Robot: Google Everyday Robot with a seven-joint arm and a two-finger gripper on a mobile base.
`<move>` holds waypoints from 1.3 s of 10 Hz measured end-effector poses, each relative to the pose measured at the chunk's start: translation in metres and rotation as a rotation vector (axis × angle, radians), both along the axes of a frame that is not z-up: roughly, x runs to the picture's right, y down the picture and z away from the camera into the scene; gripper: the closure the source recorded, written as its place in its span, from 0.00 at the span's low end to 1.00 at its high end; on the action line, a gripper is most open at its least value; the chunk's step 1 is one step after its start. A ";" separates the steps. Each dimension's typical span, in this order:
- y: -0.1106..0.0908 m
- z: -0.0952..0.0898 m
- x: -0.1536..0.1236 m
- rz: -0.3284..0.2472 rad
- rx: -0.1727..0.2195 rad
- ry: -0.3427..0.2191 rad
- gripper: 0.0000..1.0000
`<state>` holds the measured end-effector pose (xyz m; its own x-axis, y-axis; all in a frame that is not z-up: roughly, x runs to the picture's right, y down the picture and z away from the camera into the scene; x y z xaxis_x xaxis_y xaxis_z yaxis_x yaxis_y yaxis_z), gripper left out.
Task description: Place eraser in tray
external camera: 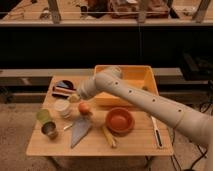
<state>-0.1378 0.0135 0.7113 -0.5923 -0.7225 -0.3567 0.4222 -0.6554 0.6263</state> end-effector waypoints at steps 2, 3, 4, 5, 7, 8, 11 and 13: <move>-0.020 -0.005 0.033 0.078 0.033 0.089 1.00; -0.033 -0.012 0.058 0.132 0.054 0.153 1.00; -0.047 -0.019 0.082 0.181 0.079 0.218 1.00; -0.057 -0.025 0.103 0.218 0.095 0.274 1.00; -0.077 -0.035 0.154 0.296 0.117 0.423 1.00; -0.083 -0.038 0.169 0.329 0.120 0.473 1.00; -0.087 -0.028 0.200 0.455 0.075 0.561 1.00; -0.087 -0.027 0.199 0.458 0.073 0.561 1.00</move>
<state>0.0613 -0.0740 0.6840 -0.3442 -0.9277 -0.1448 0.9088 -0.3679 0.1970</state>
